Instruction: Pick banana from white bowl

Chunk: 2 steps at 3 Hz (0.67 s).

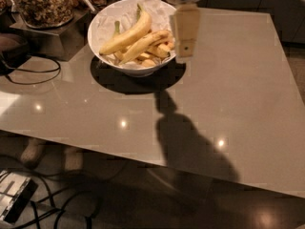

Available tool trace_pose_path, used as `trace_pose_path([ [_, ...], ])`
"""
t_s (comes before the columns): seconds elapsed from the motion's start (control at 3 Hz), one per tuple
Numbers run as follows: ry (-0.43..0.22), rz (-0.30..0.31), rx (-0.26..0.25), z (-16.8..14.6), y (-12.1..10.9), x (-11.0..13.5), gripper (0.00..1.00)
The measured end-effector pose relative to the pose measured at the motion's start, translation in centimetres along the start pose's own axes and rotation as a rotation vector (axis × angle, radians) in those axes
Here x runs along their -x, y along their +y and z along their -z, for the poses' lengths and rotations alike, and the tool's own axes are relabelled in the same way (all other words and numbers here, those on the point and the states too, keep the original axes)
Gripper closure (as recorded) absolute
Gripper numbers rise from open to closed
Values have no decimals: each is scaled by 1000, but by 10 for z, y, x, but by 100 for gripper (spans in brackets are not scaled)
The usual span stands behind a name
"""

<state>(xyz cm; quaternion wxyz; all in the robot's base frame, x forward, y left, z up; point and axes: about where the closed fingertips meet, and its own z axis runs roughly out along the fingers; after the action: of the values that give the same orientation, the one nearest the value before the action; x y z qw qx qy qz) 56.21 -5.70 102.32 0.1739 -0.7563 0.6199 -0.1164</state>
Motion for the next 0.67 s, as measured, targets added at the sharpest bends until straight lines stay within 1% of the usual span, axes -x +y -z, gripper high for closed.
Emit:
trace_pose_path([
  [0.33, -6, 7, -9, -2, -2, 1, 0],
  [0.67, -31, 10, 0, -10, -14, 4, 0],
])
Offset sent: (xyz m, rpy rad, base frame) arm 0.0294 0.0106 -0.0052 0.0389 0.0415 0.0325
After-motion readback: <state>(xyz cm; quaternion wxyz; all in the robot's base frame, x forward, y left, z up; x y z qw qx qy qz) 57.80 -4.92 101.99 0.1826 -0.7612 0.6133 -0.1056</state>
